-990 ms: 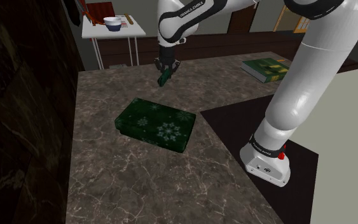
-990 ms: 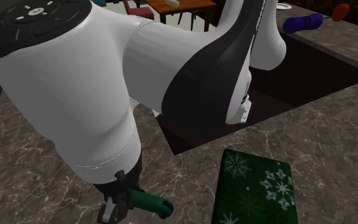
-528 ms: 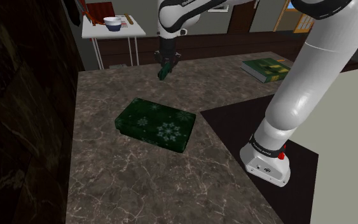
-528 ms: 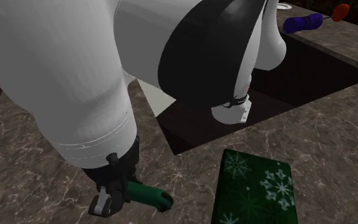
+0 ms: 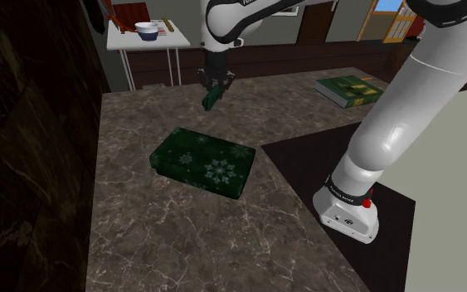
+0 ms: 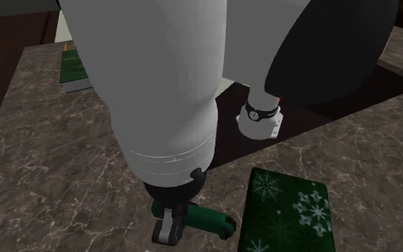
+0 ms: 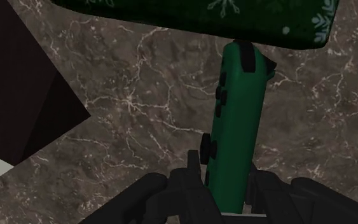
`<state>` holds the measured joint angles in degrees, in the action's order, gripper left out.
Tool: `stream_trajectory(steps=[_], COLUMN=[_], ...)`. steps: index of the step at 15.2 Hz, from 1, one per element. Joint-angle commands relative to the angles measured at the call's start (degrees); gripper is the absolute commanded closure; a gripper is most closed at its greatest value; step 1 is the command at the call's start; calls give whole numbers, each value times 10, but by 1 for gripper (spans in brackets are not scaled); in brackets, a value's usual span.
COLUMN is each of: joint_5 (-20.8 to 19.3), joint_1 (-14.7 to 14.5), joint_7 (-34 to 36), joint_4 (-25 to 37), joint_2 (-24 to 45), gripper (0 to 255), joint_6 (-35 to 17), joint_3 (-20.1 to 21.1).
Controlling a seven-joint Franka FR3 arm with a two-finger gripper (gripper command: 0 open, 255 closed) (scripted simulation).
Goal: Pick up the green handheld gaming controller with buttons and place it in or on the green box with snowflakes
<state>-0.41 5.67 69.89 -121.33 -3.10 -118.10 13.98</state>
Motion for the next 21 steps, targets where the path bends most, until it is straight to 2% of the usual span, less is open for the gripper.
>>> stream_trajectory(steps=[1, 13, 21], joint_5=[8, 60, 51], joint_1=[-12, -94, -92], joint_7=[21, 164, 173], joint_4=[-28, -109, -146], joint_2=[-24, -112, -83], gripper=[255, 255, 255], joint_6=[-5, -4, -69], joint_3=[12, 106, 114])
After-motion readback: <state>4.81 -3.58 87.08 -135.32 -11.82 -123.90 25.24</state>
